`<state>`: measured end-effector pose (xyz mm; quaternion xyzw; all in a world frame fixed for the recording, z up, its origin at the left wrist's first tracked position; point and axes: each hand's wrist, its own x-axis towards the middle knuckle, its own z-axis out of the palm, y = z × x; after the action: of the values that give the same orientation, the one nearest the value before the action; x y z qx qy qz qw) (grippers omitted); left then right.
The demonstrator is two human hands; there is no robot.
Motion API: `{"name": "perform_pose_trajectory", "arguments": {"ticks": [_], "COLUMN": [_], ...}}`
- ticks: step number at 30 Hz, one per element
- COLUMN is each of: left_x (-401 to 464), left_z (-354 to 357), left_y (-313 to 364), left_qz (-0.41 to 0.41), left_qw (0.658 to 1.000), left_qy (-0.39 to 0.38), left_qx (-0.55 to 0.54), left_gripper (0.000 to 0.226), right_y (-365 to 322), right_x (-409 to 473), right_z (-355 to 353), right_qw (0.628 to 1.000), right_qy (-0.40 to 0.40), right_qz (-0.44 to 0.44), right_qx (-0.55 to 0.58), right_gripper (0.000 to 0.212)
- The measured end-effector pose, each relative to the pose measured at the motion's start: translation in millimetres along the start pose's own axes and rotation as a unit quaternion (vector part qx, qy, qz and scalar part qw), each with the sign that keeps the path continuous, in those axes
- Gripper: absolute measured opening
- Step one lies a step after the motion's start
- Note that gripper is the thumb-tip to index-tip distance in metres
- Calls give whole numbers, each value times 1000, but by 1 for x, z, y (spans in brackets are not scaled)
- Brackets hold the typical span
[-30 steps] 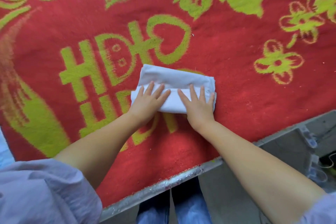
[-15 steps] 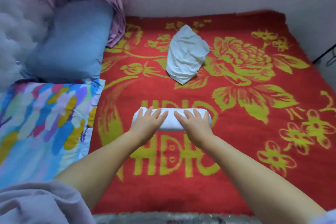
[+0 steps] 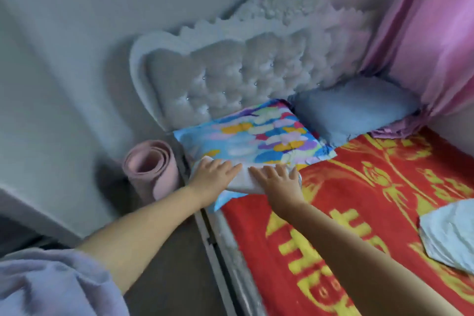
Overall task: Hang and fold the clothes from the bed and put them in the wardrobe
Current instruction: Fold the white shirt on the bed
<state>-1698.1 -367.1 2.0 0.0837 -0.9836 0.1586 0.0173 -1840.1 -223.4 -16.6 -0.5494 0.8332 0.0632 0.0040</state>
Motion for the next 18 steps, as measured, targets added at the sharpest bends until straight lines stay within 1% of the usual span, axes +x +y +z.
{"name": "perform_pose_trajectory", "arguments": {"ticks": [3, 4, 6, 10, 13, 16, 18], "left_x": [-93, -125, -188, -314, -407, -498, -551], "left_z": [14, 15, 16, 17, 17, 10, 1], "left_y": [-38, -48, -61, -76, -79, -79, -86], "left_qz": [-136, -170, -224, -325, -371, -389, -400], "left_qw": [985, 979, 967, 926, 898, 889, 884], "left_qy": [-95, -101, -113, -188, -233, -240, -243], "left_qx": [-42, -58, -53, -42, -48, -33, 8], "left_gripper": [55, 54, 54, 58, 68, 77, 77], "right_y": [-84, -114, -172, -294, -382, -466, -519], "right_x": [18, 22, 22, 8, -16, -45, -61], "right_z": [-16, -20, -27, -30, -27, -24, -23], "right_qw": [994, 990, 980, 954, 937, 924, 918], "right_qy": [4, 2, -4, -12, -11, -13, -9], "right_qz": [-107, -140, -194, -295, -344, -377, -393], "right_qx": [-23, -29, -31, -40, -53, -60, -46], "right_gripper": [72, 73, 71, 65, 75, 86, 81]}}
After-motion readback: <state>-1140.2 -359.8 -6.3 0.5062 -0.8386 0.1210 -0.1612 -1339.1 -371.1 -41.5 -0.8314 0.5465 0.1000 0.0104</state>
